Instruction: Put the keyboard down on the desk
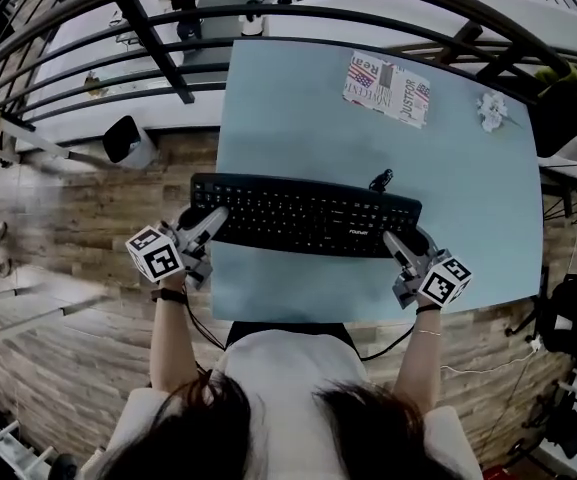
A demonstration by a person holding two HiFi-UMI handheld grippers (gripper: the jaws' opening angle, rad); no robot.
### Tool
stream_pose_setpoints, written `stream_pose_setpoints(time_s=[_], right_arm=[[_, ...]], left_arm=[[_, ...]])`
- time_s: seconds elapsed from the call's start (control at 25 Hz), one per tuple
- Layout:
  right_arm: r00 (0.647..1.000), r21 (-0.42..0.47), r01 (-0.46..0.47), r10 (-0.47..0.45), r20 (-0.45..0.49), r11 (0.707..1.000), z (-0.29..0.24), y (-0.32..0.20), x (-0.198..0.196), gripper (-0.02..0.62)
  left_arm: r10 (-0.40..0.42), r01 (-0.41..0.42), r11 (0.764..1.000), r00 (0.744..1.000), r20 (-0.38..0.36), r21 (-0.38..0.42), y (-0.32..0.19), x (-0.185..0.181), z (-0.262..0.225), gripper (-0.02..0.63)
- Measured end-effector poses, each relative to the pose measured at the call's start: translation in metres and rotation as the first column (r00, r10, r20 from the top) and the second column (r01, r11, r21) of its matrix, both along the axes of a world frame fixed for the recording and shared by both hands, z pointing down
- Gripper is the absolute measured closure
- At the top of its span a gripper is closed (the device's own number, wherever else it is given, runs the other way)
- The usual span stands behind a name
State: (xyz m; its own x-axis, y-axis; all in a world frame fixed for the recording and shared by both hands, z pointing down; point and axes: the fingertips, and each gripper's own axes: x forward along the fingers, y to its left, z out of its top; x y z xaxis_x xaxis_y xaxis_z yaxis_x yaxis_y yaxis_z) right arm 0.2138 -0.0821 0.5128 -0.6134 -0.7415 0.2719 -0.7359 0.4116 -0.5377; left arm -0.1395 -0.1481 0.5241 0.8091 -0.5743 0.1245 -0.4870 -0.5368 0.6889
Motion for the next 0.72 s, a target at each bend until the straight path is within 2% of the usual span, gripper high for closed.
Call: stream_pose_setpoints(time_s=[0.28,0.52,0.72], right_arm=[[1.0,-0.074,-0.004,0.003,-0.015,0.997,0.043,-0.019,-0.004,0.37],[0.999,-0.134,-0.009,0.003,-0.042,0.991,0.077,-0.024,-0.003,0.364],[0.998,-0.168,-0.028,0.019,-0.058,0.985,0.093,-0.027,0.001,0.357]], left_arm=[[-0.03,0.03,0.999,0.999,0.026,-0.029,-0.012,-0.007,0.039,0.356],[-0.04,0.044,0.998,0.996,0.083,-0.049,-0.018,-0.012,0.072,0.339],[-0.047,0.06,0.991,0.993,0.113,-0.118,-0.021,-0.01,0.092,0.33]])
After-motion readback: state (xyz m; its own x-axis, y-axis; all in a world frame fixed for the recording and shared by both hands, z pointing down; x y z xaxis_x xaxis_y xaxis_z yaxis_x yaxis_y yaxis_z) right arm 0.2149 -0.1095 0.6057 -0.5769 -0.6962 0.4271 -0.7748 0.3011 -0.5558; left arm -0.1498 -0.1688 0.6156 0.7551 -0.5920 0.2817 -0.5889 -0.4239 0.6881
